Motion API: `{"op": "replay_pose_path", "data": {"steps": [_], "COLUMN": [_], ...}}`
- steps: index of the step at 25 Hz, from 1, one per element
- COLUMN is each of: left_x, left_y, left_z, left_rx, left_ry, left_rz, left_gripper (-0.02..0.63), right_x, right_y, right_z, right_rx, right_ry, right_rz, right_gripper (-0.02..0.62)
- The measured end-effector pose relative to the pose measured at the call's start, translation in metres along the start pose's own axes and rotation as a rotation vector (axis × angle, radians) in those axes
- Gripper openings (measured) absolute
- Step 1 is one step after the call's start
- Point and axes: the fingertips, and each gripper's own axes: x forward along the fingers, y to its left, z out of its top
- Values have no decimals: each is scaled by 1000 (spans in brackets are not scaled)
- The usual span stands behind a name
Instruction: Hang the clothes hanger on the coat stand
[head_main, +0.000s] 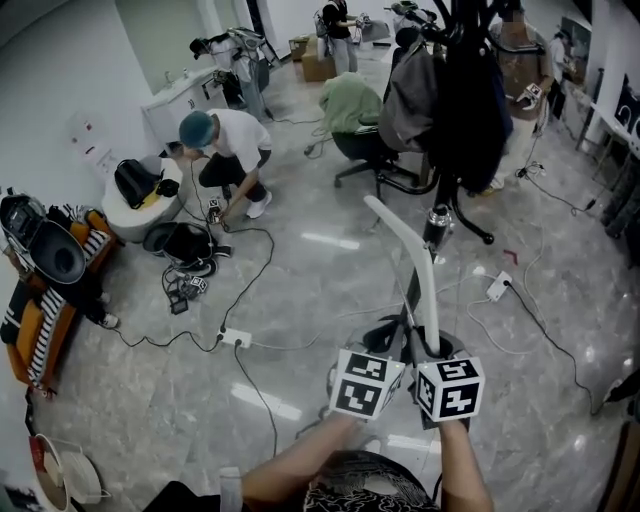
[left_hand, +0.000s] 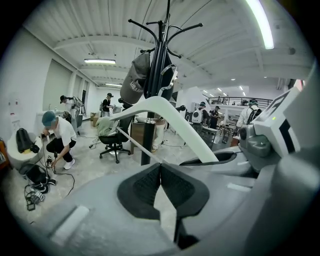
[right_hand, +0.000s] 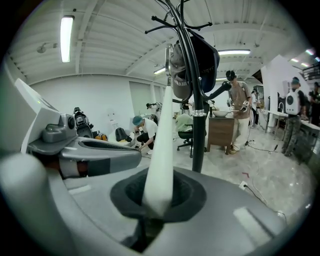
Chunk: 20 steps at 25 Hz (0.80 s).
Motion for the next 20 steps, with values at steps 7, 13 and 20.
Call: {"op": "replay_pose_path", "data": {"steps": [7,13,20], "left_x": [16,34,50], "left_y": [31,50,67], "left_z": [13,25,31], "left_rx": [3,11,26], "left_ry": [1,6,10], "left_rz": [-33,-63,-86], "left_gripper": [6,6,6], "right_x": [30,51,74], "right_y": [1,-3,-9], "right_z": [17,28,30], "right_rx": [1,9,18], "right_ry": [12,24,39], "right_rz": [-34,-64,-86], "right_gripper": [29,29,29]}}
